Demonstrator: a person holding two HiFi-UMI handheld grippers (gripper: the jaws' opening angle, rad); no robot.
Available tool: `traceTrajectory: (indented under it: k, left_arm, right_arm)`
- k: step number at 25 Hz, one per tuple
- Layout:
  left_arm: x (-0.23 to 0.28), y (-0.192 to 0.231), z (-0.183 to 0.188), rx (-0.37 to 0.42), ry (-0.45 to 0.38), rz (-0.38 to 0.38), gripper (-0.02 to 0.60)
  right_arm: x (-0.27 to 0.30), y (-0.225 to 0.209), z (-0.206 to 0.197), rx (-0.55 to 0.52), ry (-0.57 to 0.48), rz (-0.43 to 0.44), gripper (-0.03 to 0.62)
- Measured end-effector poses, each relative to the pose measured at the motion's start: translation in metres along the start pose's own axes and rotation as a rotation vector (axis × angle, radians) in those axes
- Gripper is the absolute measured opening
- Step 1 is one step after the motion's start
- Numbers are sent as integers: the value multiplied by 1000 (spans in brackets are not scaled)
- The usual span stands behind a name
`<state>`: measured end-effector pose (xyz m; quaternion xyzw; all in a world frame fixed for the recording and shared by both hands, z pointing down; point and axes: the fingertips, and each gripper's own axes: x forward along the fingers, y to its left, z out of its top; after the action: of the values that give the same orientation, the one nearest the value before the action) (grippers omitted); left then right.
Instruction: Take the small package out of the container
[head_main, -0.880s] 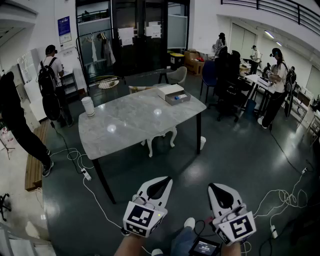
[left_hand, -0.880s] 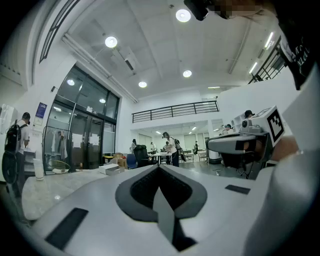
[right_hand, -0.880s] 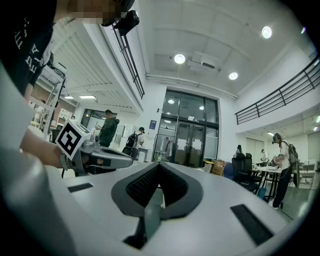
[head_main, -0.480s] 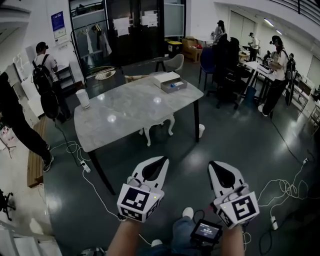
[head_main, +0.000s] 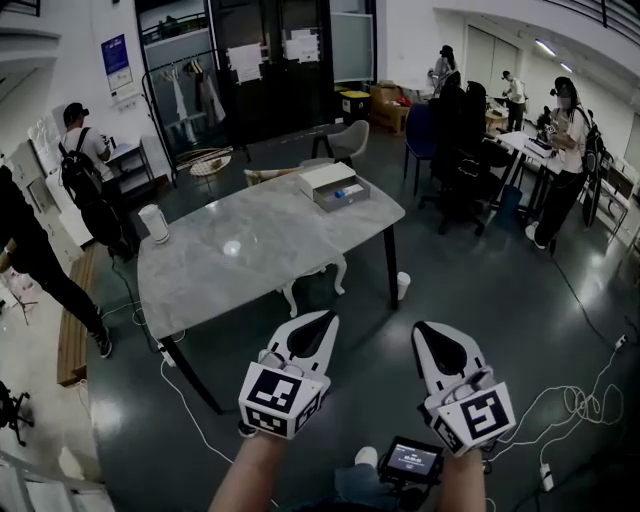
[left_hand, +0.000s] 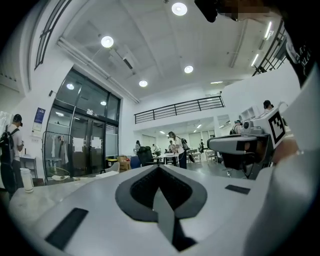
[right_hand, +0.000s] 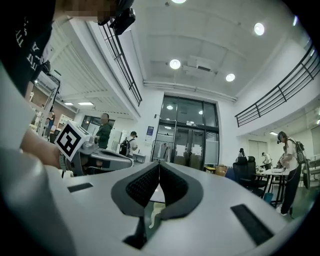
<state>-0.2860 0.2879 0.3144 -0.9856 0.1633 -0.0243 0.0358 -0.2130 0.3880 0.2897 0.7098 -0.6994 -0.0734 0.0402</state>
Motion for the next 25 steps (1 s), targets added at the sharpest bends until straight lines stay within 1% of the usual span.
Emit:
traceTrajectory:
  k: [3, 6, 10, 14, 16, 20, 23, 25]
  left_arm:
    - [30, 1, -1, -10, -1, 12, 11]
    - [55, 3, -3, -27, -7, 38, 11]
    - [72, 4, -7, -49, -8, 66, 11]
    - [81, 10, -8, -56, -3, 84, 11]
    - [87, 17, -10, -68, -5, 96, 11]
    - [104, 31, -14, -86, -12, 114, 11]
    - [123, 48, -17, -99, -20, 128, 11]
    - [138, 63, -19, -107, -26, 136, 11]
  right_arm:
    - [15, -28, -3, 1, -10, 16, 25]
    - [26, -49, -9, -23, -5, 48, 25]
    - [33, -66, -19, -43, 13, 64, 25]
    - [40, -71, -26, -41, 12, 93, 25]
    - [46, -74, -30, -46, 17, 105, 25]
    - [59, -90, -42, -53, 49, 100, 25]
    - [77, -102, -45, -49, 46, 108, 25]
    - [92, -111, -51, -62, 64, 118, 25]
